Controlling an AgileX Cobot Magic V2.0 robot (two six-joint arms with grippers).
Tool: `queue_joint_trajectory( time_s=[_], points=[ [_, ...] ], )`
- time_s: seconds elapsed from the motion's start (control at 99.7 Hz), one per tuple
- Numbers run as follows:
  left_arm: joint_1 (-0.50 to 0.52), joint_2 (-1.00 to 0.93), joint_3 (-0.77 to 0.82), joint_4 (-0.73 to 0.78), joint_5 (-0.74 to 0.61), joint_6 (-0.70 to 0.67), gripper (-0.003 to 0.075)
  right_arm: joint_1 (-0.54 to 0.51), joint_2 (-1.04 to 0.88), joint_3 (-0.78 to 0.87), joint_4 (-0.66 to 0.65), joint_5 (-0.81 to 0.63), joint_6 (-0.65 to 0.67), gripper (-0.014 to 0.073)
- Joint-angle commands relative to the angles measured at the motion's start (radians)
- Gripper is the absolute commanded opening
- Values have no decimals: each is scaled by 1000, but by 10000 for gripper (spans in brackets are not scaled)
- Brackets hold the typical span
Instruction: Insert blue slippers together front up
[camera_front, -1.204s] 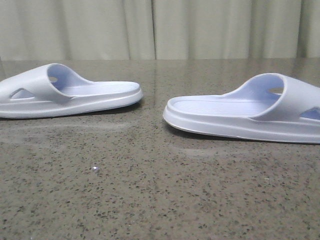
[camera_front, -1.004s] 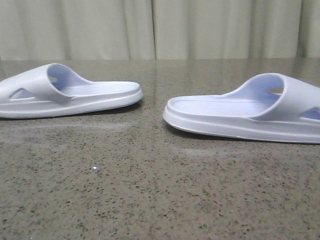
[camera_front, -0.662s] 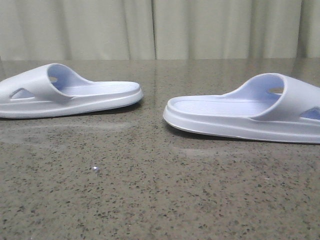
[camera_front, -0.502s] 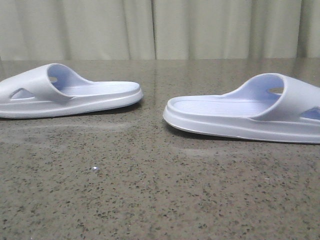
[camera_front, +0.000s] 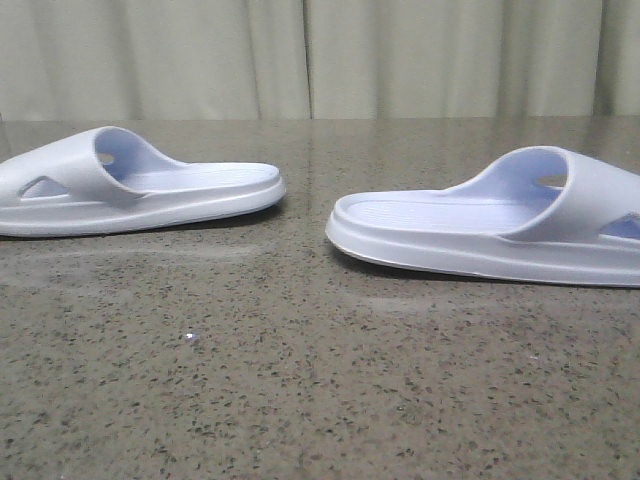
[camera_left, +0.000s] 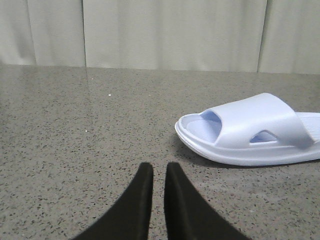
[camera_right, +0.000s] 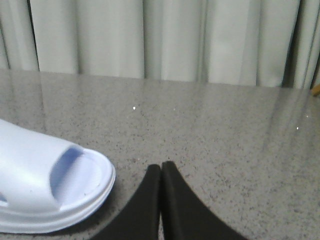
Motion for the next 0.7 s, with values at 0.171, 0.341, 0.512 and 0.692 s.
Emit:
queue_joint_trajectory(
  time_s=[0.171, 0.341, 0.512, 0.692],
  points=[
    [2, 11, 9, -31, -95, -11, 15, -6, -14, 20, 2, -145, 1, -79],
    [2, 11, 9, -139, -119, -11, 15, -6, -14, 20, 149, -145, 8, -79],
    [2, 11, 4, -491, -221, -11, 15, -6, -14, 18, 474, -194, 8, -79],
    [2, 13, -40, -599, -259, -11, 15, -6, -12, -40, 559, -142, 5, -78]
  ],
)
